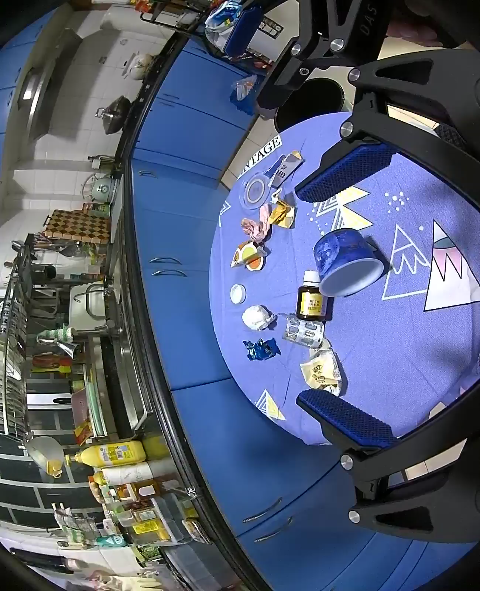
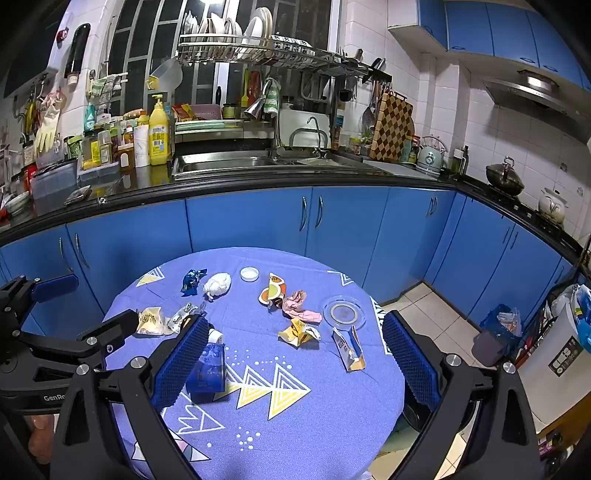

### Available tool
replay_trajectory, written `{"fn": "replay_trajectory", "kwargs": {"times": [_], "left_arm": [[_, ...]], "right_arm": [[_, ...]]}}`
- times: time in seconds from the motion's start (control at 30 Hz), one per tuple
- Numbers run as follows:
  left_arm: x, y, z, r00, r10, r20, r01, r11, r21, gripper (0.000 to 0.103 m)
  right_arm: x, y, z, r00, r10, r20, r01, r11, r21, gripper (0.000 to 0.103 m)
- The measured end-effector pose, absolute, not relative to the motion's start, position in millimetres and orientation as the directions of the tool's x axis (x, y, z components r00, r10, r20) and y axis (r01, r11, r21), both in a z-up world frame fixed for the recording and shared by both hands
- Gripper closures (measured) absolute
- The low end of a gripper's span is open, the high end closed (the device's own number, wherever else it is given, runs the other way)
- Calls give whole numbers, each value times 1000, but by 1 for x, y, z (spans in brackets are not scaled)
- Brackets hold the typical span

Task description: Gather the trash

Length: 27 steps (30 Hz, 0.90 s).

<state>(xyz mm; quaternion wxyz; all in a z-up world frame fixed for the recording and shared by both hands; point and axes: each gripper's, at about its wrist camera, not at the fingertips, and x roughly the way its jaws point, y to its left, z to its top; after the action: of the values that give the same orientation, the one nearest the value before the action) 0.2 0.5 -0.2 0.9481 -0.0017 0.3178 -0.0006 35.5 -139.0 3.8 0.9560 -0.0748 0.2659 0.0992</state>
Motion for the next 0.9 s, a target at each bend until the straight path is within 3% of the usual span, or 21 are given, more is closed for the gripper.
{"fn": "replay_trajectory", "kwargs": {"times": [0.9], "left_arm": [[-2, -3, -3, 796, -6, -605, 2, 1000, -7, 3]], "right_arm": [[35, -139, 4, 838, 149, -525, -230, 969, -92, 10]]}}
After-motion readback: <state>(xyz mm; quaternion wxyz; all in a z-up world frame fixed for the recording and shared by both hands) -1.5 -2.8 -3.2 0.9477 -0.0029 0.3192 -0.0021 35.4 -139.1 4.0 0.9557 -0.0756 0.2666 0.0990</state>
